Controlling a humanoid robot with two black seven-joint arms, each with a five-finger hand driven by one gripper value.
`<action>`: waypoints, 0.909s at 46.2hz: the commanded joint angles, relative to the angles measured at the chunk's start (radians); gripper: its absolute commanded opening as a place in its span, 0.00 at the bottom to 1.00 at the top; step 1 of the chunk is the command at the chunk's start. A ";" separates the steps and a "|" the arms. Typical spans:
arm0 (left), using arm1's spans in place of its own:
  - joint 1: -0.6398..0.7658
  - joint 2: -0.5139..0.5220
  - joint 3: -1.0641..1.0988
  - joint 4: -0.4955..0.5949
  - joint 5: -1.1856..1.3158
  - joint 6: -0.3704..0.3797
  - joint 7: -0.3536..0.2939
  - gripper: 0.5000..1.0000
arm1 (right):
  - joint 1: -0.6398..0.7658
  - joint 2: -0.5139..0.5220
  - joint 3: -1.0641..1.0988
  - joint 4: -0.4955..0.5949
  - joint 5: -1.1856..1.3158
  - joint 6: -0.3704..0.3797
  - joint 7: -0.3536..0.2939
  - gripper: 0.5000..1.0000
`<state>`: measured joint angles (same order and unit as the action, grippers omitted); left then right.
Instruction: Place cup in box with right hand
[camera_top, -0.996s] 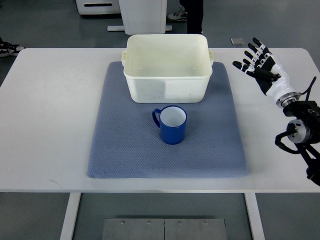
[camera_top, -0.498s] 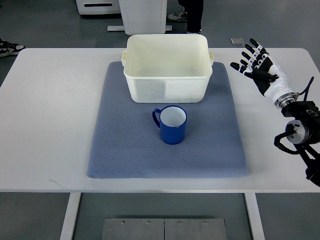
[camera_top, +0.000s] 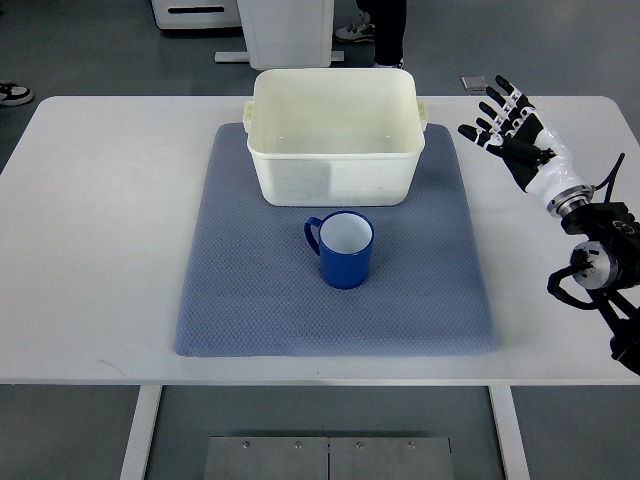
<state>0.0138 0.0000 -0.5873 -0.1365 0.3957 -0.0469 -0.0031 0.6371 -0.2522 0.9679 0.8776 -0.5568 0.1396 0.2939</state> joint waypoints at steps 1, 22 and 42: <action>0.000 0.000 0.000 0.000 0.002 0.001 0.000 1.00 | -0.001 -0.001 0.000 -0.002 0.000 0.000 0.002 0.99; 0.000 0.000 0.000 0.000 0.000 -0.001 0.000 1.00 | 0.003 -0.006 0.003 -0.002 0.000 -0.011 0.002 0.99; 0.000 0.000 0.000 0.000 0.000 -0.001 0.000 1.00 | 0.007 -0.006 0.000 -0.002 0.000 -0.008 -0.001 1.00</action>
<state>0.0138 0.0000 -0.5874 -0.1364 0.3958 -0.0477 -0.0031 0.6443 -0.2578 0.9680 0.8769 -0.5568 0.1306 0.2929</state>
